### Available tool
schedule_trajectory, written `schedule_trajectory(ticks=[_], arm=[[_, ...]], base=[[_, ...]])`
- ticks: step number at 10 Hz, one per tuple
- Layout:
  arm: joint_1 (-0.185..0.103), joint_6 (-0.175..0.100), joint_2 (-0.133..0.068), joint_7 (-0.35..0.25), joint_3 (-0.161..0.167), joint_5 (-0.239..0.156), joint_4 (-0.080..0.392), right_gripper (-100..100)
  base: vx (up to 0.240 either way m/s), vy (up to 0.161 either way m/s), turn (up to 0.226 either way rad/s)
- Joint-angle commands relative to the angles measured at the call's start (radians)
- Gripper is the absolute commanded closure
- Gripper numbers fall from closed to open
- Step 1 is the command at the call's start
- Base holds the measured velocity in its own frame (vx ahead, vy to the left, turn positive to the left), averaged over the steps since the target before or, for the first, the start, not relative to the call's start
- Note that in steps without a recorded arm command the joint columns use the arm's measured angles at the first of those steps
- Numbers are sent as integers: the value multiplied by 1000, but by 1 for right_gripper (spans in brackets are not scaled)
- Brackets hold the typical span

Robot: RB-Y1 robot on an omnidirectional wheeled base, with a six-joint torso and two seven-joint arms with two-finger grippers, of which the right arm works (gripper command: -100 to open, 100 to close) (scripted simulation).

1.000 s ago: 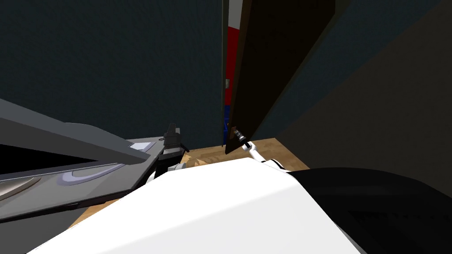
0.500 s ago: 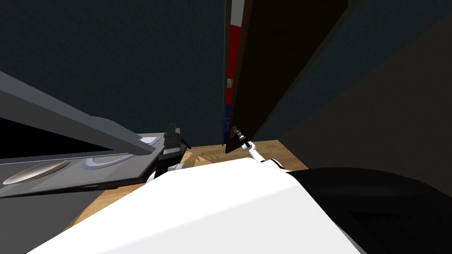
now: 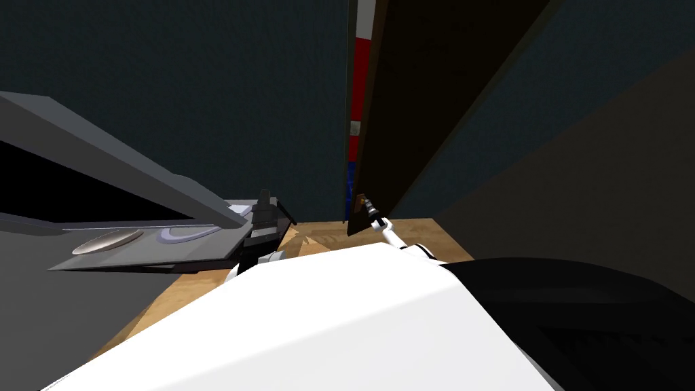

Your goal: Pull the door open

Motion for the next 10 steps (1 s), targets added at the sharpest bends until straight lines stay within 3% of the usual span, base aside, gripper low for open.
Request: schedule_trajectory(ticks=[1, 10], arm=[[-9, -5, 4, -44, 0, -31, 2, 100], [-27, 21, 18, -256, 2, -188, 17, 100]], base=[[-49, -39, 103], [-58, -50, 112]])
